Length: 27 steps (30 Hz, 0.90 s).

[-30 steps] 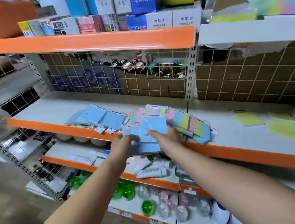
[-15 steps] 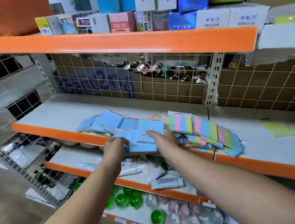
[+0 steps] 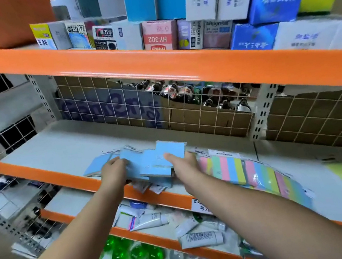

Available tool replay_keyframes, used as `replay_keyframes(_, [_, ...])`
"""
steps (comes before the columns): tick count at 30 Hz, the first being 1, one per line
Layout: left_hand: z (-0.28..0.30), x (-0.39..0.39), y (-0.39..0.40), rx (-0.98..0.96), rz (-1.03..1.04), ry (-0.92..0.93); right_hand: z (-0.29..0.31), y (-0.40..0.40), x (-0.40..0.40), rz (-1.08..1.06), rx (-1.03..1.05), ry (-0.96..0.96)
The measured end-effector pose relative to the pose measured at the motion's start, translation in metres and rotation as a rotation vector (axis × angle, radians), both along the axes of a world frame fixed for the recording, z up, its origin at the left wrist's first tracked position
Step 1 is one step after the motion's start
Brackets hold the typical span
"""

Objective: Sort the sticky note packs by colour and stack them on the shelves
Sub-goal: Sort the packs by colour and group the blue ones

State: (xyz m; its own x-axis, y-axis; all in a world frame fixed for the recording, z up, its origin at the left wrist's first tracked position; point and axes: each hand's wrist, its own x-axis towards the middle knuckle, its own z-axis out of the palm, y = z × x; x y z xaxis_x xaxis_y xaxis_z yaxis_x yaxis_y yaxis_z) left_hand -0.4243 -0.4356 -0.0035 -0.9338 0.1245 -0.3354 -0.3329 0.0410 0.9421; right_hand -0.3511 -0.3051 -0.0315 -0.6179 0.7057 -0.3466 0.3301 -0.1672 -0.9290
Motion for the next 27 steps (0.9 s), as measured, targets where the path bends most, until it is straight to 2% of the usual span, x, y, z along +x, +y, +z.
replay_keyframes(9, [-0.013, -0.078, -0.022, -0.077, -0.047, 0.076, -0.002, -0.007, -0.04, -0.132, -0.029, -0.018])
replay_keyframes(19, [-0.017, -0.145, -0.051, -0.184, -0.263, 0.116, -0.006, -0.051, -0.083, -0.214, -0.019, -0.058])
replay_keyframes(27, [-0.043, -0.162, -0.057, -0.404, -0.421, 0.1, 0.001, -0.067, -0.094, -0.211, 0.238, -0.21])
